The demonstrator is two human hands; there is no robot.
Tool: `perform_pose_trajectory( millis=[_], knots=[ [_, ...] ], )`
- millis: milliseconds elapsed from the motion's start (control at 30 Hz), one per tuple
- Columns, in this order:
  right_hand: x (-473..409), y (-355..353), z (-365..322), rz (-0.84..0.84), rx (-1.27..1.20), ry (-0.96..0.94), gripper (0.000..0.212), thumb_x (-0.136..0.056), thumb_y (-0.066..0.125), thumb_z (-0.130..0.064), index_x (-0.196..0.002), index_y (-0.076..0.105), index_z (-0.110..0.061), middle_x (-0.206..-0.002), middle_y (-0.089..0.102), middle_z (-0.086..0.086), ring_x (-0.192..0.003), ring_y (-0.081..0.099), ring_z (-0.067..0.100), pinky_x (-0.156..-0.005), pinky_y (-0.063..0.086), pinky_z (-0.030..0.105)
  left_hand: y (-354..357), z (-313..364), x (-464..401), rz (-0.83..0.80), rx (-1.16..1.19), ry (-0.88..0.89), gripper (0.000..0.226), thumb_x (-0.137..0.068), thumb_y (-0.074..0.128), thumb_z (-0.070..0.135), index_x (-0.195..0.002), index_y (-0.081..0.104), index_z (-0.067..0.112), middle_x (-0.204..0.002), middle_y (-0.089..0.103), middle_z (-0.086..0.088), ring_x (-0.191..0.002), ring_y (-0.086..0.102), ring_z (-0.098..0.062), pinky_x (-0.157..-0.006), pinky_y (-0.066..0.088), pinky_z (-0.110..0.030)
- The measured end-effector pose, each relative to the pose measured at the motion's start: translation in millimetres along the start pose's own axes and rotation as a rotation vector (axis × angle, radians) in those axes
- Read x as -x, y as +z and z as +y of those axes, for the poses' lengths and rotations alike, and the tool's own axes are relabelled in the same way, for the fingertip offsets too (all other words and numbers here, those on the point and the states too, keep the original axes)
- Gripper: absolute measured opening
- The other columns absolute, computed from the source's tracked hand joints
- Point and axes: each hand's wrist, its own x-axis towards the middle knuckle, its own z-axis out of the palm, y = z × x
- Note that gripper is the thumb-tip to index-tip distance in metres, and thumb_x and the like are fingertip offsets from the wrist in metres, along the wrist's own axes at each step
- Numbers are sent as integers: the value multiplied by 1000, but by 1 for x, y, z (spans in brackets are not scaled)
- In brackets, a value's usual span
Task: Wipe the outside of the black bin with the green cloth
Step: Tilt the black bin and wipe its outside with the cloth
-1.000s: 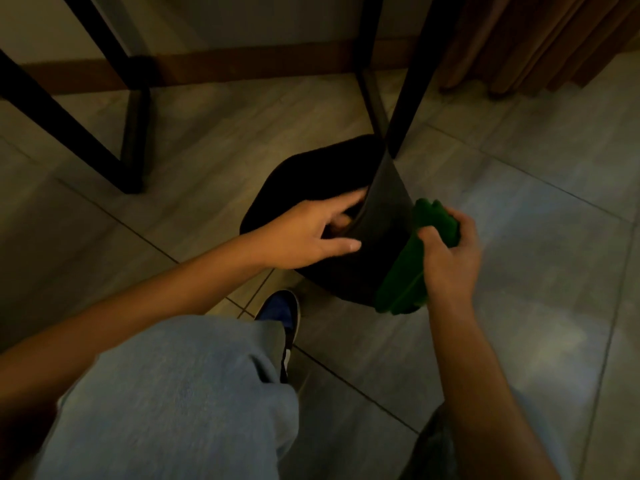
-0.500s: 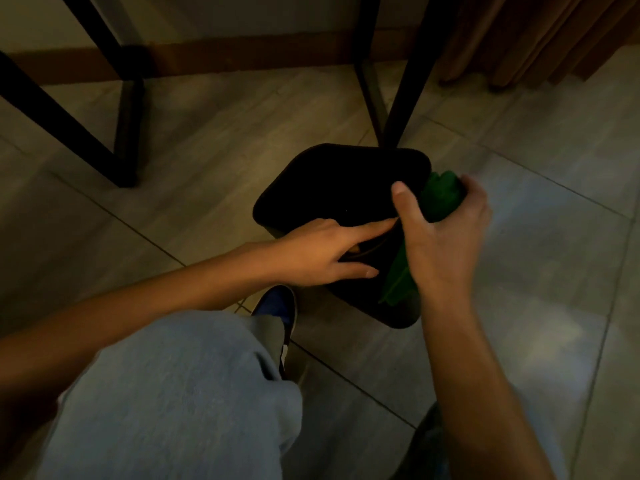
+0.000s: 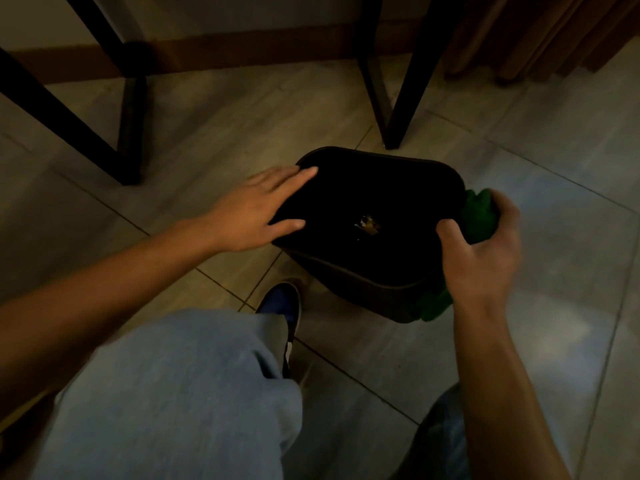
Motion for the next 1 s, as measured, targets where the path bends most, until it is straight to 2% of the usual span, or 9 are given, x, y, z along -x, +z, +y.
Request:
perform_pose_trajectory(
  millis=[100, 167, 233, 300, 400, 500, 733, 867, 1000],
  knots=[
    [0, -6, 4, 6, 2, -19, 63, -83, 70, -32, -143, 50, -31, -132, 63, -3, -115, 64, 17, -101, 57, 44, 15, -12, 6, -85, 135, -204, 86, -98, 54, 51, -158, -7, 41, -158, 39, -13, -132, 53, -33, -108, 46, -46],
    [-3, -11, 7, -28, 35, -46, 58, -87, 68, -27, -142, 50, -34, -131, 63, 0, -115, 64, 19, -102, 56, 46, 20, -9, 5, -122, 305, -291, 84, -100, 56, 37, -158, -4, 40, -132, 65, -14, -99, 73, -28, -90, 58, -41],
    [-9, -17, 10, -91, 84, -64, 53, -91, 66, -18, -138, 52, -38, -131, 63, 2, -116, 63, 22, -103, 55, 47, 20, -2, 2, -158, 462, -316, 74, -103, 52, 21, -159, 6, 37, -98, 76, -8, -66, 76, -21, -73, 62, -33],
    [-16, -27, 13, -147, 152, -63, 52, -93, 66, -11, -138, 54, -36, -129, 62, 0, -116, 61, 22, -104, 53, 43, 18, 7, 0, -162, 511, -284, 69, -102, 48, 13, -157, 12, 36, -82, 76, -4, -53, 73, -19, -66, 60, -28],
    [-21, -39, 18, -183, 209, -65, 49, -95, 66, -9, -138, 57, -29, -119, 59, -4, -107, 61, 20, -97, 53, 38, 22, 17, -3, -93, 494, -242, 74, -101, 49, 10, -160, 9, 31, -79, 71, 4, -62, 73, -20, -62, 53, -21],
    [-24, -37, 21, -173, 224, -58, 48, -94, 66, -8, -139, 56, -24, -116, 58, -3, -104, 60, 19, -91, 50, 34, 25, 18, -2, 3, 413, -231, 73, -98, 49, 15, -161, 12, 22, -88, 62, 0, -77, 67, -24, -70, 48, -28],
    [-53, 0, 18, -224, 238, -149, 51, -90, 65, -10, -139, 56, -22, -130, 61, 9, -118, 60, 28, -102, 49, 40, 7, 12, 18, 165, 299, -329, 70, -99, 48, 18, -160, 14, 22, -76, 65, -2, -68, 67, -27, -69, 58, -43],
    [-78, 15, 15, -282, 326, -198, 51, -92, 63, -6, -141, 57, -19, -134, 57, 16, -121, 56, 33, -97, 39, 32, 14, 36, 23, 214, 295, -399, 76, -98, 51, 21, -161, 10, 18, -61, 55, 6, -54, 57, -14, -55, 51, -34],
    [-92, 27, 22, -265, 358, -240, 54, -92, 62, -4, -142, 56, -24, -140, 52, 14, -125, 55, 36, -97, 39, 30, 35, 46, 22, 231, 319, -463, 79, -95, 49, 27, -162, 7, 20, -60, 55, 6, -54, 60, -18, -53, 48, -31]
  ],
)
